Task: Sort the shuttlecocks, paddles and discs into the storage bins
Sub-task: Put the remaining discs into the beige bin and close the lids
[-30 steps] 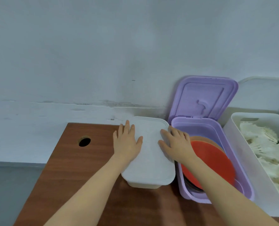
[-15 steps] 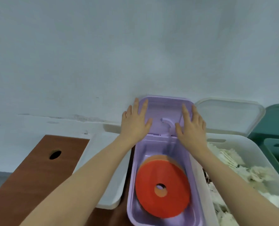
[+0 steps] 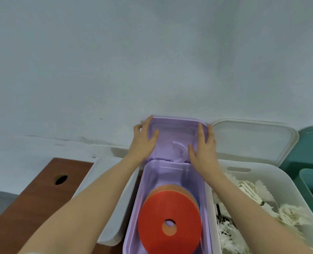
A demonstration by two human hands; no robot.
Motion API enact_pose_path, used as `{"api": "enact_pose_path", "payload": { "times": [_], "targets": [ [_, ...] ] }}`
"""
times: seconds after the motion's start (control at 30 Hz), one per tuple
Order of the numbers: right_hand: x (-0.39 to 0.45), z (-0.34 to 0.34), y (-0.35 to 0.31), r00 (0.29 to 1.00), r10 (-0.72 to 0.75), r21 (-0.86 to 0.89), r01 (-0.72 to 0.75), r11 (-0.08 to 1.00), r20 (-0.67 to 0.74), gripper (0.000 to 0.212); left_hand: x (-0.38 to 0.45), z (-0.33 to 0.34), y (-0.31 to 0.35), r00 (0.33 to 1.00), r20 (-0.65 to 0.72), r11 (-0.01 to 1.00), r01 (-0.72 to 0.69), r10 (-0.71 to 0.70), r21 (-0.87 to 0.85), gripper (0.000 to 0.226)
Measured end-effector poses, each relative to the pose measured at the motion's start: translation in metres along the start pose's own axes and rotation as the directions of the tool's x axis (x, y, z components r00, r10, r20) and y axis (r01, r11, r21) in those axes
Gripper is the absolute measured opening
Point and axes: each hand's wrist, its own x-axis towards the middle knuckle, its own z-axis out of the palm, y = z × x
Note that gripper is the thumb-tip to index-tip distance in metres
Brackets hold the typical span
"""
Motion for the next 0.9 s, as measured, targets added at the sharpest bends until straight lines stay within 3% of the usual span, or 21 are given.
{"api": "enact_pose_path", "payload": {
  "times": [0.13, 0.37, 0.7, 0.9],
  "targets": [
    [0.002, 0.003, -0.011, 0.999, 0.039, 0.065, -0.036, 0.997, -0.035, 0.07, -0.009, -0.001, 0.003, 0.998, -0.065, 0.999, -0.017, 0.014, -0.052, 0.052],
    [0.004, -0.023, -0.046, 0.987, -0.026, 0.101, 0.043, 0.994, -0.16, 0.067, -0.027, -0.031, 0.016, 0.967, -0.198, 0.982, -0.177, 0.161, -0.066, 0.052],
    [-0.038, -0.068, -0.095, 0.964, -0.123, 0.073, 0.144, 0.987, -0.235, 0.059, -0.082, -0.09, 0.039, 0.89, -0.256, 0.915, -0.402, 0.378, -0.046, 0.047],
    [-0.099, -0.081, -0.103, 0.966, -0.127, -0.017, 0.127, 0.992, -0.223, 0.047, -0.131, -0.099, 0.017, 0.912, -0.214, 0.927, -0.37, 0.349, -0.066, 0.036]
  ]
}}
